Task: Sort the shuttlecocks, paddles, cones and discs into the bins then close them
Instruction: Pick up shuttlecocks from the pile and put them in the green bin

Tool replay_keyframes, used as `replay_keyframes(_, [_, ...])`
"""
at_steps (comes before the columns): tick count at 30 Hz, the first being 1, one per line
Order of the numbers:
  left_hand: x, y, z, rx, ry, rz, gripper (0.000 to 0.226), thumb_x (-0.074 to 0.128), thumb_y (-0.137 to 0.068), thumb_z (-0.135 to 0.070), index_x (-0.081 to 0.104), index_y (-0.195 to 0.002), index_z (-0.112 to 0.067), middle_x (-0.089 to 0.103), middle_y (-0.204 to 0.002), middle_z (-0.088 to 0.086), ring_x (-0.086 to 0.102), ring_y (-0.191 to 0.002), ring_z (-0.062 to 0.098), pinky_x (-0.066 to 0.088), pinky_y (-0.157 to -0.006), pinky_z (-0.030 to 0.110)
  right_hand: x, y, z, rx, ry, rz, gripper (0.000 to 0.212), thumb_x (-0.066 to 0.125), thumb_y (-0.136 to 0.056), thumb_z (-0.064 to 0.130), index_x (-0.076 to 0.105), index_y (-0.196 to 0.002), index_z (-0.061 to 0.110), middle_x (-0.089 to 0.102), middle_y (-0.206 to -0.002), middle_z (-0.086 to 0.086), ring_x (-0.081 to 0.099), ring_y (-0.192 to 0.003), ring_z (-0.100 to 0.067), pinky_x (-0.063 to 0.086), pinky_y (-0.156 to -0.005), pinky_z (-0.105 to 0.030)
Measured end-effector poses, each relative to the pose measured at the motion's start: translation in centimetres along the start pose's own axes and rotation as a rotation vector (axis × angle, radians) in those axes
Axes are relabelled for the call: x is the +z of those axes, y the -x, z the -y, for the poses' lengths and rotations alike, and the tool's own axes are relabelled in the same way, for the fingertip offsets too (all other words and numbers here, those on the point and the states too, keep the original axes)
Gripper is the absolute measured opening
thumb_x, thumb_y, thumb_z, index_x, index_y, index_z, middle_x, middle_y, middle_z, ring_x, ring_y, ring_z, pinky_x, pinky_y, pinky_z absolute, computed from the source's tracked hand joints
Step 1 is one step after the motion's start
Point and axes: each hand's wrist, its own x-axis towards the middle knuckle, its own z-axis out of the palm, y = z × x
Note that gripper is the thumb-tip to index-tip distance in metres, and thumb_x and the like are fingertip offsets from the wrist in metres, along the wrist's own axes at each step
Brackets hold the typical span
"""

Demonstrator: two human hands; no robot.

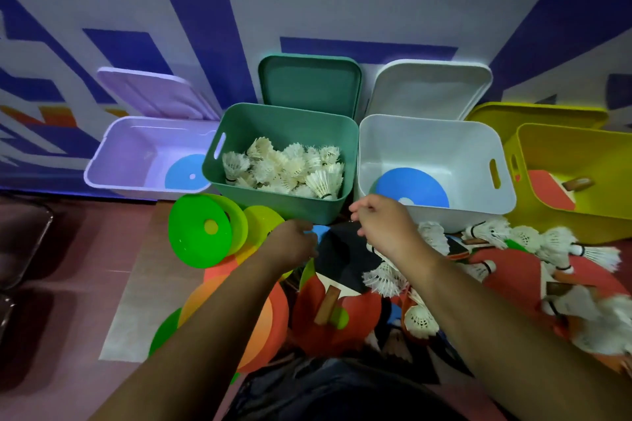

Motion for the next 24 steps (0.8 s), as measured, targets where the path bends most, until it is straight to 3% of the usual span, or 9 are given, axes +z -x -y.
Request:
replay_keyframes(2, [1.7,-0.2,-0.5,0.01,-0.188,0.023,0.03,0.066,-0.084,-0.026,0.068,-0.112,-0.017,0.076,-0.108,0.015,0.072,-0.095,0.03,0.055,-0.09,0.039,-0.2,0.8,-1.2,0.015,0.002,0.013,0.028,0.048,-0.099,0.022,0.074,-0.098,0.032,0.077,-0.094,0.01,0.073,-0.071,-0.015,0.055,-0.062,-0.032])
replay_keyframes(4, [3.0,-0.3,-1.2,0.046,-0.392,0.013,0.027,0.062,-0.093,-0.016,0.069,-0.119,-0.01,0.071,-0.125,0.017,0.064,-0.118,0.034,0.042,-0.097,0.035,-0.1,1.5,-2.4,0.033,-0.005,0.031,0.027,0.048,-0.101,0.023,0.074,-0.099,0.031,0.076,-0.095,0.01,0.073,-0.07,-0.014,0.055,-0.061,-0.03])
replay_keyframes(6, [4.0,-1.0,-1.6,0.01,-0.487,-0.043,0.032,0.055,-0.101,-0.011,0.064,-0.13,-0.002,0.065,-0.134,0.019,0.056,-0.13,0.034,0.034,-0.105,0.034,0.0,2.2,-3.4,0.042,-0.008,0.046,0.026,0.049,-0.103,0.021,0.074,-0.101,0.029,0.076,-0.095,0.01,0.072,-0.071,-0.012,0.051,-0.059,-0.026])
replay_keyframes(9, [5.0,-3.4,-0.6,-0.037,-0.709,-0.106,0.034,0.051,-0.103,-0.021,0.064,-0.127,-0.002,0.064,-0.132,0.02,0.049,-0.138,0.037,0.014,-0.126,0.049,0.2,2.9,-4.6,0.049,0.005,0.056,0.026,0.05,-0.103,0.02,0.073,-0.099,0.029,0.076,-0.093,0.009,0.073,-0.073,-0.013,0.055,-0.063,-0.028])
replay_keyframes(10, [5.2,-3.9,-0.4,-0.043,-0.802,-0.133,0.038,0.049,-0.103,-0.025,0.063,-0.13,-0.002,0.063,-0.133,0.019,0.046,-0.139,0.039,0.015,-0.126,0.051,0.3,3.1,-5.0,0.051,0.002,0.058,0.026,0.05,-0.103,0.02,0.073,-0.1,0.029,0.076,-0.093,0.008,0.073,-0.073,-0.014,0.058,-0.065,-0.03])
replay_keyframes(13, [5.3,-4.5,-0.4,-0.045,-0.969,-0.207,0.047,0.047,-0.104,-0.023,0.051,-0.142,0.005,0.054,-0.139,0.021,0.032,-0.144,0.045,0.038,-0.114,0.042,0.3,3.4,-5.9,0.053,-0.018,0.056,0.026,0.049,-0.104,0.02,0.074,-0.102,0.027,0.077,-0.093,0.005,0.075,-0.075,-0.017,0.058,-0.064,-0.028])
replay_keyframes(15, [4.9,-4.3,-0.6,-0.034,-1.02,-0.208,0.044,0.046,-0.103,-0.022,0.055,-0.14,0.0,0.057,-0.137,0.018,0.04,-0.14,0.039,0.04,-0.11,0.042,0.3,3.3,-6.3,0.048,-0.015,0.054,0.026,0.049,-0.104,0.02,0.074,-0.103,0.027,0.076,-0.094,0.006,0.075,-0.076,-0.016,0.056,-0.063,-0.027])
replay_keyframes(18, [4.2,-4.6,0.0,-0.046,-1.006,-0.193,0.039,0.042,-0.103,-0.024,0.064,-0.135,-0.016,0.066,-0.135,0.009,0.058,-0.127,0.029,0.031,-0.116,0.044,0.2,2.9,-7.1,0.025,0.03,0.039,0.026,0.049,-0.104,0.019,0.074,-0.105,0.027,0.076,-0.102,0.007,0.075,-0.081,-0.012,0.061,-0.077,-0.032])
replay_keyframes(24, [2.9,-5.4,1.0,-0.015,-0.811,-0.207,0.036,0.054,-0.104,-0.025,0.068,-0.134,-0.012,0.068,-0.135,0.015,0.062,-0.127,0.032,0.047,-0.104,0.035,-0.3,2.3,-8.9,-0.068,0.304,-0.082,0.03,0.055,-0.1,0.011,0.076,-0.119,0.02,0.068,-0.127,0.001,0.065,-0.11,-0.019,0.047,-0.09,-0.025])
